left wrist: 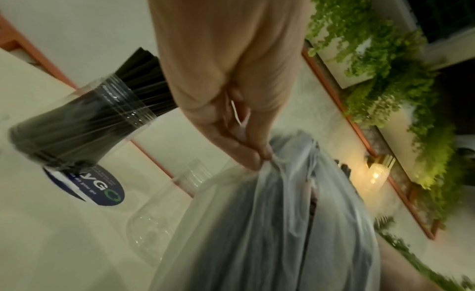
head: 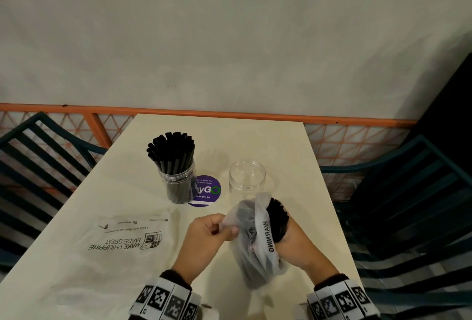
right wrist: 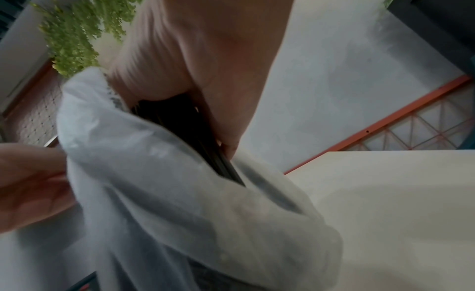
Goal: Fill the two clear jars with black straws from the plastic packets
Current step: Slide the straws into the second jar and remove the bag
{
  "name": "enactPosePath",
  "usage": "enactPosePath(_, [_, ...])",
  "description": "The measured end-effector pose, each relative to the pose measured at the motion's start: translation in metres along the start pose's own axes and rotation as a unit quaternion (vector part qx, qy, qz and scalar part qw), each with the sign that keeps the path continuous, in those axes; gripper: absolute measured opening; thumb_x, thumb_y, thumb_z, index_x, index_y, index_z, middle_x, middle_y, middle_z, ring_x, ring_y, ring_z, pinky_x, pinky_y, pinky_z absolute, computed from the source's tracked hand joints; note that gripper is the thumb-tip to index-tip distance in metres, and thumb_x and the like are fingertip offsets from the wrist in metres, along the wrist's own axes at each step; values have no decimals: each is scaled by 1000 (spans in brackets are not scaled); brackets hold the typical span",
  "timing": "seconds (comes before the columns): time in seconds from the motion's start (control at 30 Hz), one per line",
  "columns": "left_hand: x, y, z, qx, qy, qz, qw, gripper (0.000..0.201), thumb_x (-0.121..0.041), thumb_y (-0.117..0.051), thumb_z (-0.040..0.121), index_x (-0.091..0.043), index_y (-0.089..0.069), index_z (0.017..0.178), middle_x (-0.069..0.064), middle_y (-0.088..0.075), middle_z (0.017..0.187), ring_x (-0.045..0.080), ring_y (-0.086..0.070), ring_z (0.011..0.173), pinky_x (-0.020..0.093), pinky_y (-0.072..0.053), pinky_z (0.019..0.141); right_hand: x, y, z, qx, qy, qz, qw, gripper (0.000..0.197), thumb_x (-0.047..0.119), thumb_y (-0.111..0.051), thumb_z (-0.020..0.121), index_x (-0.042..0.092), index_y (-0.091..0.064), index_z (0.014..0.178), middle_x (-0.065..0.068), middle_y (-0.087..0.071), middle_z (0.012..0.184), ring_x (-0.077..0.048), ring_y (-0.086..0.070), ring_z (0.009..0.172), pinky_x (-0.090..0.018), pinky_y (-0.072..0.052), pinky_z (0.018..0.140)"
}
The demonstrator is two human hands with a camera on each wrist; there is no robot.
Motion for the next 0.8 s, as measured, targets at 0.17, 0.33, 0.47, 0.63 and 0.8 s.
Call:
enactPosePath(0.17, [0, 6, 5, -62, -28, 78, 995, 26, -11, -70, 77, 6, -54, 66, 15, -49, 56, 16, -38, 51, 24, -35, 52, -3, -1, 0, -23, 5, -4, 1000, 55, 32, -85, 58, 30, -55, 104, 14, -71, 96, 7, -63, 92, -16, -50, 83])
enactPosePath(0.33, [6, -7, 0, 23, 21, -34, 999, 11, 0, -41, 92, 8, -47, 97, 25, -57, 91, 8, -63, 77, 18, -53, 69, -6, 12, 1, -51, 14, 43, 998, 48, 14, -81, 62, 24, -61, 104, 13, -70, 100, 5, -63, 98, -7, -46, 79])
enactPosePath(0.47, [11, -8, -1, 108, 21, -105, 988, 43, 4, -40, 89, -21, -43, 124, 14, -57, 117, 15, -64, 100, 28, -54, 85, -17, 15, -1, -38, 7, 43, 998, 103, 58, -84, 45, 11, -45, 129, 0, -60, 123, -2, -58, 112, -11, -46, 86])
enactPosePath(0.63, [6, -2, 5, 46, 6, -52, 998, 21, -30, -72, 72, -15, -58, 77, -4, -62, 69, 13, -59, 69, 26, -52, 70, -22, 11, 0, -24, -15, 44, 999, 114, 67, -80, 41, 12, -40, 133, -2, -58, 126, -3, -57, 114, -13, -47, 88])
enactPosePath(0.8, [15, 0, 4, -10, 9, -65, 998, 31, -16, -64, 84, -11, -39, 66, 4, -35, 62, 13, -32, 59, 20, -32, 53, -27, 8, -2, 6, -51, 67, 996, 100, 62, -85, 34, 20, -53, 119, 9, -67, 111, -1, -62, 104, -16, -49, 83])
Point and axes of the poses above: each hand's wrist, its own z-axis towards the middle knuckle, its own y-axis out of the back of the hand, x = y × z, the point moved 7 cm from there along z, towards the middle knuckle
